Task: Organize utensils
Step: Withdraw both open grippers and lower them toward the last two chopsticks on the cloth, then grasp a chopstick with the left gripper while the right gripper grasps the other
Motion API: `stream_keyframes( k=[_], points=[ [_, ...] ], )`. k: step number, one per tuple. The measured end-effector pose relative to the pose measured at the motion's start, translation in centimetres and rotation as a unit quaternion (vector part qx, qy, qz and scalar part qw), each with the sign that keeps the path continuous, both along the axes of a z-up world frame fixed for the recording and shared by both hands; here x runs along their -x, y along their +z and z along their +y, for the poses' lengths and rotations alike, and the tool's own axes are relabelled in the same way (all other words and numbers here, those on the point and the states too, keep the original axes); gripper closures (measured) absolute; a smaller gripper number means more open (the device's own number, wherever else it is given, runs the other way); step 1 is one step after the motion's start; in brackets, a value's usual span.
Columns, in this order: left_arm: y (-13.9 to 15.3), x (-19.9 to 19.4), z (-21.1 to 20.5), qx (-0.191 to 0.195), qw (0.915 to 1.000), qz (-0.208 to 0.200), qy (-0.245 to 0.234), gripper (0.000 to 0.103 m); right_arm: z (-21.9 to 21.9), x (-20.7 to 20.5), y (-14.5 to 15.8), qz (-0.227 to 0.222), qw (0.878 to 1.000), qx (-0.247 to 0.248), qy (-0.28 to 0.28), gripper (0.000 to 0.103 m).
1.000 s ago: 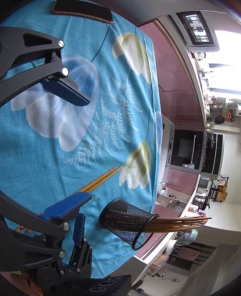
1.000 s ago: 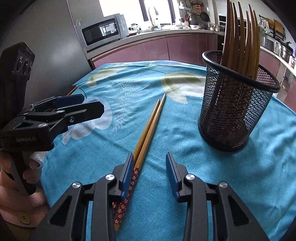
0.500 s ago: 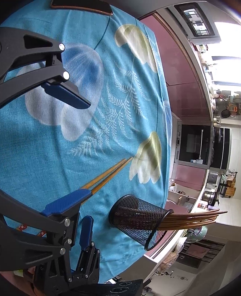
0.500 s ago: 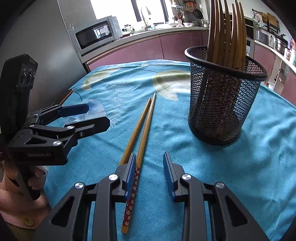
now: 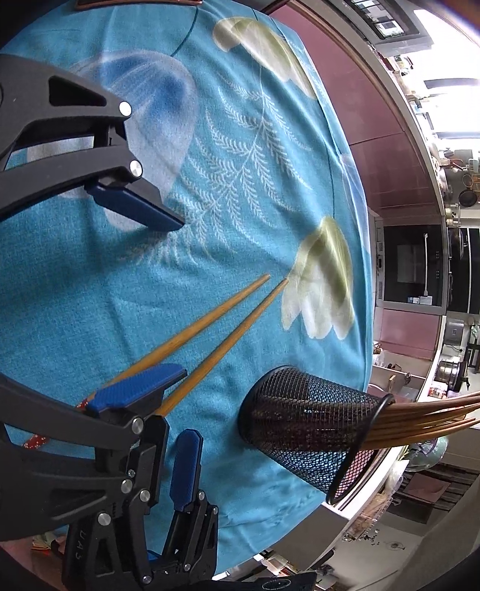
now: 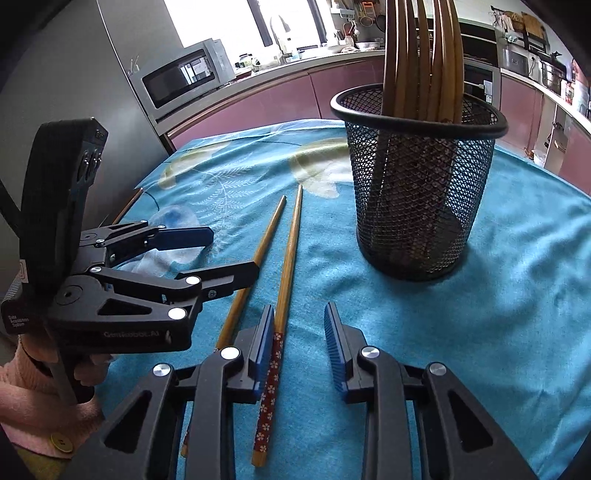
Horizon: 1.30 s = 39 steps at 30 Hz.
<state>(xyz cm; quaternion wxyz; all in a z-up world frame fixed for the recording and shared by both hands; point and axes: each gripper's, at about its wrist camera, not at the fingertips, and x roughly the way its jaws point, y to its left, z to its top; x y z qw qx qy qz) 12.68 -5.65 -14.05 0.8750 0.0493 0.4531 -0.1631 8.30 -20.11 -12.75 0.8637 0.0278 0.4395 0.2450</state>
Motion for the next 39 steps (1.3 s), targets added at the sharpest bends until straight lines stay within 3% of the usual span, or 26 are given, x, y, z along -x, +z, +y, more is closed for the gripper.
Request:
stream_keyframes(
  k=[4,11,16,21,30,31,32,39],
  points=[
    [-0.1,0.0,-0.2,-0.009,0.9999,-0.003,-0.006,0.032,-0.1,0.0,0.0,-0.001,1.000,0.000,0.003,0.076],
    [0.0,-0.5,-0.3,-0.022,0.9997,-0.009,-0.009,0.049,0.6,-0.6,0.1,-0.007,1.000,0.014,0.010,0.076],
    [0.0,-0.5,-0.1,-0.022,0.9997,-0.011,-0.007,0.053,2.0,-1.2,0.3,-0.014,0.999,0.031,0.022,0.076],
    [0.0,-0.8,0.2,-0.019,0.9997,-0.011,0.000,0.063,3.3,-2.3,0.2,-0.017,0.998,0.045,0.034,0.076],
    [0.0,-1.2,0.9,-0.011,0.9998,-0.007,0.012,0.077,4.6,-3.8,0.0,-0.029,0.997,0.070,0.031,0.087],
    [0.1,-1.3,1.0,-0.008,0.9999,-0.006,0.013,0.086,4.5,-3.9,0.0,-0.028,0.997,0.070,0.029,0.091],
    [0.1,-1.3,1.1,-0.004,0.9999,-0.004,0.013,0.087,4.5,-4.0,0.0,-0.027,0.997,0.069,0.027,0.096],
    [0.1,-0.9,1.3,0.006,1.0000,0.000,0.001,0.091,3.8,-3.8,0.0,-0.015,0.999,0.047,0.024,0.097]
  ],
)
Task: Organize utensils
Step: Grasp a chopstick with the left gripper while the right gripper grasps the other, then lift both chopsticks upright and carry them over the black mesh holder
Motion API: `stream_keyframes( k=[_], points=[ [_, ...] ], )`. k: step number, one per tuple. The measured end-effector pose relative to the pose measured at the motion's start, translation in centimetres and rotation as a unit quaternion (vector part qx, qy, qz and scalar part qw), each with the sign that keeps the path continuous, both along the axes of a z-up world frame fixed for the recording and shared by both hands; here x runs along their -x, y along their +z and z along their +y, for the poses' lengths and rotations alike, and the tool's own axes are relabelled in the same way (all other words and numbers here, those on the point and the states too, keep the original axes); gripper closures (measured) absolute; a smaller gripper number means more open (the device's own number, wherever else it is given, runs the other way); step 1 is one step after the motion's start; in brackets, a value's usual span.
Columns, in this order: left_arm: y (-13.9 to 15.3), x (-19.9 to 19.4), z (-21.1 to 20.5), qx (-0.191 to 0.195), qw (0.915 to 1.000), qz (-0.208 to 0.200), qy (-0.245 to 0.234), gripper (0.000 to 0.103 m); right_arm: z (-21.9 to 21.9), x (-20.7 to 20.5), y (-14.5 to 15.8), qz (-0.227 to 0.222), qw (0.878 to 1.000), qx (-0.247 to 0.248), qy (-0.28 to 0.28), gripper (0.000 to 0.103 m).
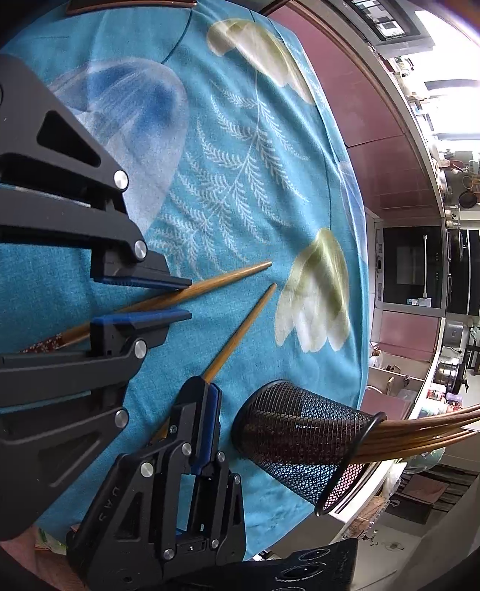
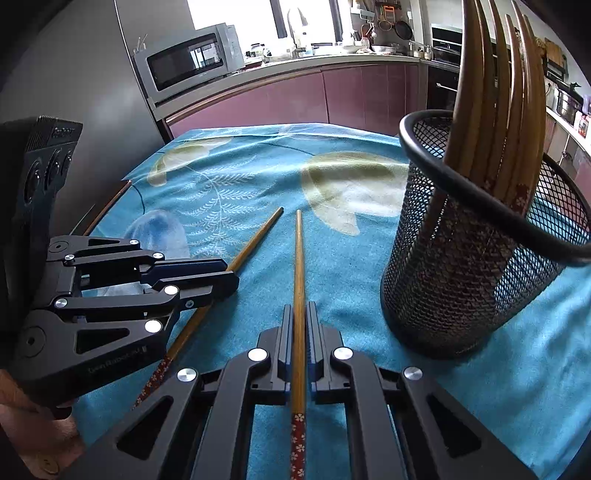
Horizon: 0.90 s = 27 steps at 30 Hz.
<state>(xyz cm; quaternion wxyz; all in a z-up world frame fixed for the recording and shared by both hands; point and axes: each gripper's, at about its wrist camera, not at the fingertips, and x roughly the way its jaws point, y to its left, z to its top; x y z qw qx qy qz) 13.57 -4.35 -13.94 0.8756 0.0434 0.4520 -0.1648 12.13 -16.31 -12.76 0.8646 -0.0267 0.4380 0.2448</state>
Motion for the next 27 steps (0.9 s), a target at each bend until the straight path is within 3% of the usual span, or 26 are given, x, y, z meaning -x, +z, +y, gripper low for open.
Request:
stream_keyframes(
  k=[8,27],
  points=[
    [-0.1,-0.1,0.0,-0.004,1.0000,0.001,0.005,0.089,-0.3,0.2,0.0,0.001,1.000,-0.007,-0.001,0.097],
    [0.6,0.6,0.6,0.010,0.9998,-0.006,0.014,0.095,-1.6,2.3,2.8,-0.026,0.998,-0.055,0.005,0.097]
  ],
)
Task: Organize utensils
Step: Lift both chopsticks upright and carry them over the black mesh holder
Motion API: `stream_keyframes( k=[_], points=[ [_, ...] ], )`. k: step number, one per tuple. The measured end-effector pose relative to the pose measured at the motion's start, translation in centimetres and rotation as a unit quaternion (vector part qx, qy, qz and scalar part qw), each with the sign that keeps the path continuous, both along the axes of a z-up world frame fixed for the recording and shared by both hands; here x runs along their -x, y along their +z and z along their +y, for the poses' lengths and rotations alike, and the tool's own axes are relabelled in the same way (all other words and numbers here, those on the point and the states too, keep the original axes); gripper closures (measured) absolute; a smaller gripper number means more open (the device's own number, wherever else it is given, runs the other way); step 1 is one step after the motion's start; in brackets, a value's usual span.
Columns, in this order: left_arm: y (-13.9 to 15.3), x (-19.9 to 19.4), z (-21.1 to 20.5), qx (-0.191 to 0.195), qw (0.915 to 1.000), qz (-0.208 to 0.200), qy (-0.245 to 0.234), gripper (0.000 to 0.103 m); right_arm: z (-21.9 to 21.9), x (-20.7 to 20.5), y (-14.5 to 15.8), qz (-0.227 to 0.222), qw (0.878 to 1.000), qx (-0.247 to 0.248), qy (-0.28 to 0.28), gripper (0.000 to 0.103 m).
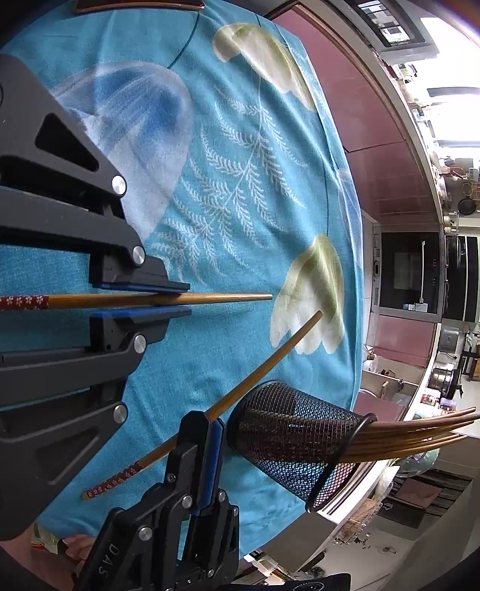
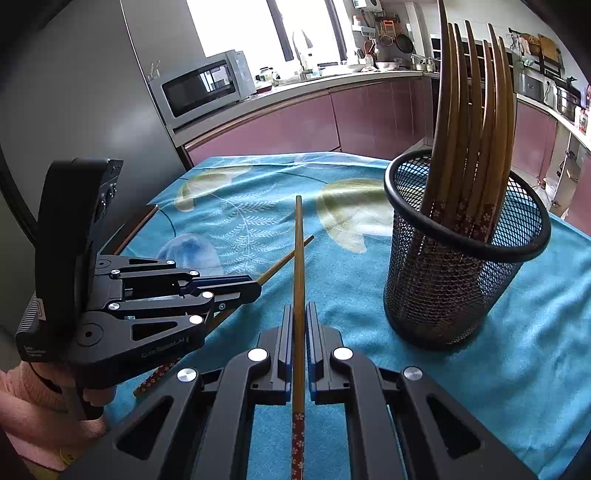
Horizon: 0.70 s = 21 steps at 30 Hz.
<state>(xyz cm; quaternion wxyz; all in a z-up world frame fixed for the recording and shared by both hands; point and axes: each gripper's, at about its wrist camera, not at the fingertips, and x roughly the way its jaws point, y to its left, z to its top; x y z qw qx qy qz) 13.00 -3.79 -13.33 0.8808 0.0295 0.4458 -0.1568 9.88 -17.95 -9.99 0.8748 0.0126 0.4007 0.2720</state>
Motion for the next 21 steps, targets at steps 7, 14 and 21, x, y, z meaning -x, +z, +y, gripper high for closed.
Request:
stream_keyframes(
  k=[7,14,21],
  points=[
    [1.8,0.7,0.6,0.025,0.9996,-0.010,-0.005,0.095,-1.3,1.3,1.7,-0.021,0.999,-0.028,0.003,0.097],
    [5.1,1.8,1.3,0.081,0.9960,-0.025,-0.029,0.096,-3.3,2.6,4.3,-0.058,0.997,-0.057,-0.009,0.097],
    [9.2,3.1,1.4,0.128,0.9885,-0.058,-0.056,0.096,-5.5,3.3,6.7,-0.093,0.992,-0.075,-0.030,0.097]
  ],
)
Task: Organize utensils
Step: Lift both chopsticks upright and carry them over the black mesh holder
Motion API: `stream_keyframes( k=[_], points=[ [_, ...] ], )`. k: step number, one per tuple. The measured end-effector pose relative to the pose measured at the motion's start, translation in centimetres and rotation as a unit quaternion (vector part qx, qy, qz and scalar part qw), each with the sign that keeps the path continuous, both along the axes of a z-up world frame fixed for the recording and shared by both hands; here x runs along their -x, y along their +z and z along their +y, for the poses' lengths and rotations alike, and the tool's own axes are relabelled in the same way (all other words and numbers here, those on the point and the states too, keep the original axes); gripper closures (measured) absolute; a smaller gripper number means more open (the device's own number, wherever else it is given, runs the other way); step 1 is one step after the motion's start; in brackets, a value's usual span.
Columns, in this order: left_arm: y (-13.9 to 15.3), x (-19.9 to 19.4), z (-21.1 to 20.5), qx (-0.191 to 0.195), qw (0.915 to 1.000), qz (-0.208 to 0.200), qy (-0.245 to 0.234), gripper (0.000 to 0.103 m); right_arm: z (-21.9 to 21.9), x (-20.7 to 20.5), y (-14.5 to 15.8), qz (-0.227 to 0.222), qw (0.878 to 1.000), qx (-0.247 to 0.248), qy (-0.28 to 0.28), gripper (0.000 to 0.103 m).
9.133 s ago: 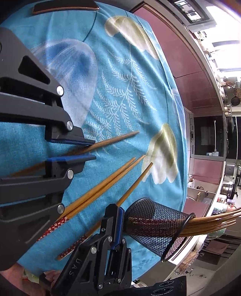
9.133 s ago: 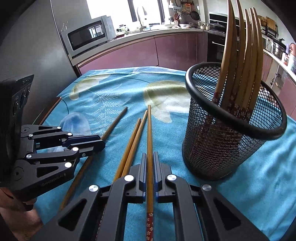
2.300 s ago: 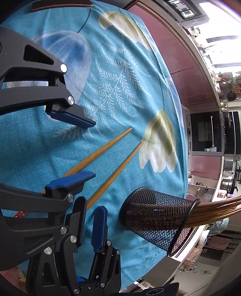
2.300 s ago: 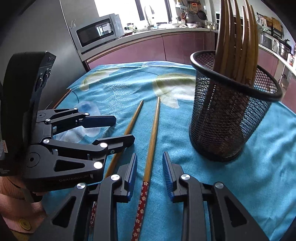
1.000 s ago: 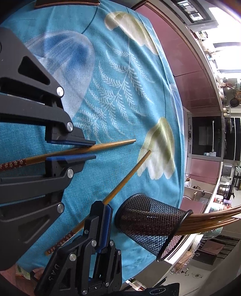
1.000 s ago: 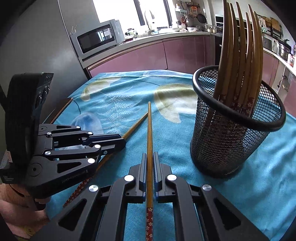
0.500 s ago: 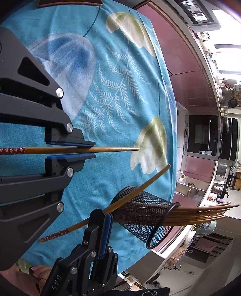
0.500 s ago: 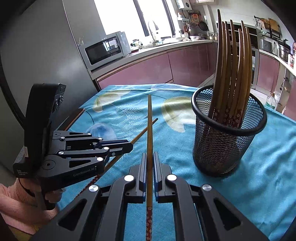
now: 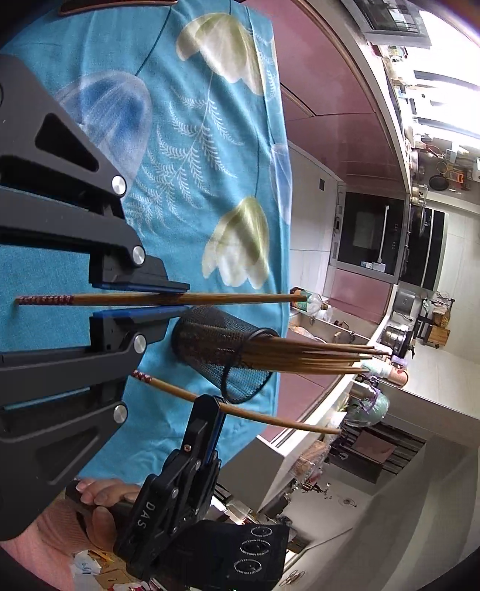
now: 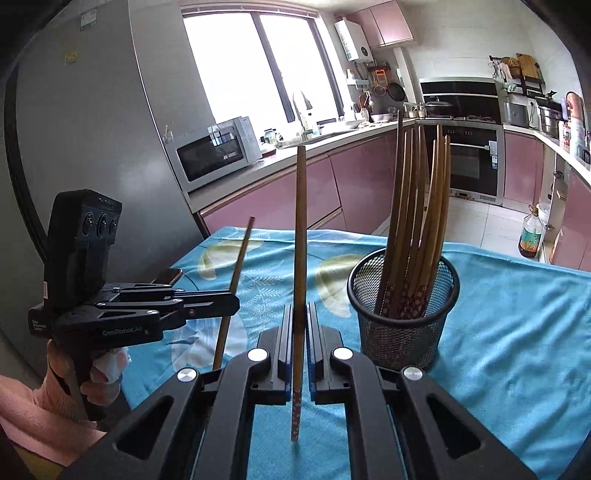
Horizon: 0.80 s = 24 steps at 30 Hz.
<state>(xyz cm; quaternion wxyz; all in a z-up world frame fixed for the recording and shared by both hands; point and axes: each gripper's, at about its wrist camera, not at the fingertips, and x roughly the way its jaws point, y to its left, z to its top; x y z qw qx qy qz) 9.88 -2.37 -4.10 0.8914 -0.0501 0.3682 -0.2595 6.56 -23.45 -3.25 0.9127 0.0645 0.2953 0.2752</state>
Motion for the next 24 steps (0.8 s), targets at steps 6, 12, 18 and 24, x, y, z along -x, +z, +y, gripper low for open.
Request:
stream_keyframes(
  k=[6,12,18,24],
  points=[
    [3.2,0.4,0.2,0.043,0.9985,-0.029,-0.017,0.096,-1.2,0.1,2.0,-0.028,0.999,-0.007,-0.014,0.097],
    [4.8,0.0,-0.2,0.068,0.9966,-0.039,-0.023,0.096,-2.3,0.1,3.6,-0.051,0.998,-0.004,-0.027,0.097],
    [6.4,-0.6,-0.5,0.080,0.9953,-0.048,-0.027,0.096,-2.9,0.1,4.8,-0.069,0.997,-0.001,-0.039,0.097],
    [7.6,-1.0,-1.2,0.078,0.9945,-0.060,-0.037,0.096,-3.7,-0.2,5.6,-0.080,0.996,0.002,-0.047,0.097]
  ],
)
